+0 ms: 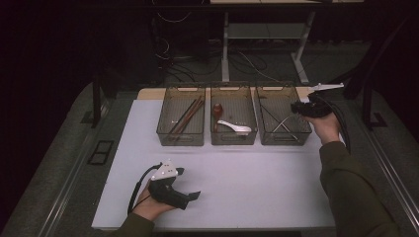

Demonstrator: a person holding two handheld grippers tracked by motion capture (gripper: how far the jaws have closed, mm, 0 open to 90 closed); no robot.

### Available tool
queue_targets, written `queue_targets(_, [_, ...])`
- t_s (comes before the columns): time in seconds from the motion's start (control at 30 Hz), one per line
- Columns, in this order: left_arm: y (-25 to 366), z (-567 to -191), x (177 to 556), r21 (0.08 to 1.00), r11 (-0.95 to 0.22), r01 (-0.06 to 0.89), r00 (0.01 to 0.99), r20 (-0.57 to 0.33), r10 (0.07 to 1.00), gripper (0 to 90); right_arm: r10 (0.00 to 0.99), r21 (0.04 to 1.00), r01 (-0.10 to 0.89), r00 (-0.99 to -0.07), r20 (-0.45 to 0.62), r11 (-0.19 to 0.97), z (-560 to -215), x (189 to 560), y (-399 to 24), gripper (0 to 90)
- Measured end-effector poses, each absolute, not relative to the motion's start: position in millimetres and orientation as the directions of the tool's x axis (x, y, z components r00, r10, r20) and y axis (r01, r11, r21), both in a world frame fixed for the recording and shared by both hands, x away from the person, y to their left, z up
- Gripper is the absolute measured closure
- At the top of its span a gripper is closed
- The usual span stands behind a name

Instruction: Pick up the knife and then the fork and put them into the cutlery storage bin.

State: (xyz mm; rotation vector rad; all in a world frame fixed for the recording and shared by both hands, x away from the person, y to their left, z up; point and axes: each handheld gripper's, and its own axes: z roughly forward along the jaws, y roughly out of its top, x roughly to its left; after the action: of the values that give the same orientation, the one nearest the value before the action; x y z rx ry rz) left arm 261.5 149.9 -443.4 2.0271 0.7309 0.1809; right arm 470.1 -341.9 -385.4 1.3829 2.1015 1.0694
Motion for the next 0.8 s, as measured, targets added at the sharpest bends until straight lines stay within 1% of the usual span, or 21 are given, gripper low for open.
queue_targets(0.07, [150,-444,262,0.819,-0.385,0.426,0.812,-0.158,0.562,0.0,0.913,0.770,0.595,-0.405,0.040,0.231,-387,471,-343,51.7])
queue_targets(0.13, [149,-444,262,0.818,-0.386,0.426,0.813,-0.159,0.561,0.0,0.924,0.764,0.597,-0.383,0.005,0.243,-387,469,-344,44.5])
queue_targets(0.23, [149,-444,261,0.820,-0.384,0.425,0.813,-0.159,0.560,0.0,0.926,0.781,0.582,-0.377,0.011,0.228,-384,467,-350,40.0])
queue_targets(0.3, [149,-444,261,0.820,-0.384,0.425,0.813,-0.159,0.560,0.0,0.925,0.793,0.572,-0.378,0.026,0.211,-381,464,-353,39.2])
queue_targets(0.5, [149,-444,261,0.822,-0.385,0.420,0.815,-0.155,0.559,0.0,0.901,0.824,0.533,-0.429,0.064,0.195,-374,449,-351,35.1])
queue_targets(0.6, [150,-444,261,0.821,-0.389,0.419,0.816,-0.151,0.558,0.0,0.879,0.833,0.518,-0.469,0.090,0.192,-370,438,-347,31.3])
queue_targets(0.73, [150,-443,260,0.820,-0.391,0.418,0.815,-0.149,0.560,0.0,0.859,0.837,0.499,-0.507,0.072,0.225,-368,421,-338,28.3])
queue_targets(0.8, [150,-444,260,0.820,-0.391,0.417,0.815,-0.147,0.560,0.0,0.849,0.839,0.497,-0.521,0.086,0.220,-368,413,-333,26.1])
